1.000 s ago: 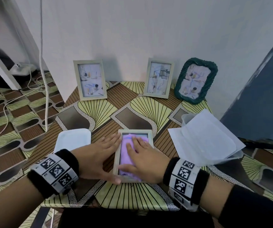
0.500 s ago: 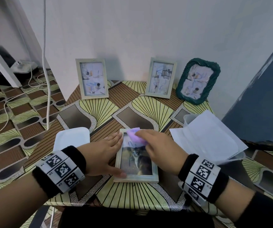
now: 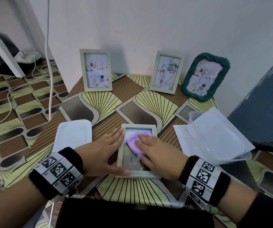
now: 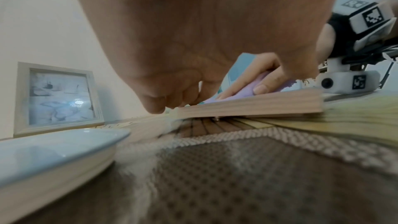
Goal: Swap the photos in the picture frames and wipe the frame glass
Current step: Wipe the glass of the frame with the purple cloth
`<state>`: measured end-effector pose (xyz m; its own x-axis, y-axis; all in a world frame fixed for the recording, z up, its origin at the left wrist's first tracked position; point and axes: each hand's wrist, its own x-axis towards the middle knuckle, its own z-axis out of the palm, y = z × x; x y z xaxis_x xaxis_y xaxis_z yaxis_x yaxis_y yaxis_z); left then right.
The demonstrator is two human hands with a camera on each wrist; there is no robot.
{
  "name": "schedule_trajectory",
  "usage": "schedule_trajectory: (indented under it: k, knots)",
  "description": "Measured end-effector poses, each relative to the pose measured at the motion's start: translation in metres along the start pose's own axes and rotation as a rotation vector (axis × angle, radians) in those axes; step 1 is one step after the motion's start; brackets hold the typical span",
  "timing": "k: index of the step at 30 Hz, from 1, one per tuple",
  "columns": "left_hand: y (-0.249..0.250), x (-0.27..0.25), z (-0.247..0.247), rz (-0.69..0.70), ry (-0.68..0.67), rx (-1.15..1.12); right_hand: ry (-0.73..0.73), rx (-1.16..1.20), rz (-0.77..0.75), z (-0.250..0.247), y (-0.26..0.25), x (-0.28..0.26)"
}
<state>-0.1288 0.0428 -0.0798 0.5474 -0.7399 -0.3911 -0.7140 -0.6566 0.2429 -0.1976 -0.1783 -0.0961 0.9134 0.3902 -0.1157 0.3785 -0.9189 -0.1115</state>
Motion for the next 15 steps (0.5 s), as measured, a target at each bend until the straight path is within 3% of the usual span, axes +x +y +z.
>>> schedule_trajectory:
  k: [15]
  knots:
    - [-0.016,0.015,-0.002,0.077,0.026,0.147,-0.106,-0.002,0.002,-0.002,-0.004,0.015]
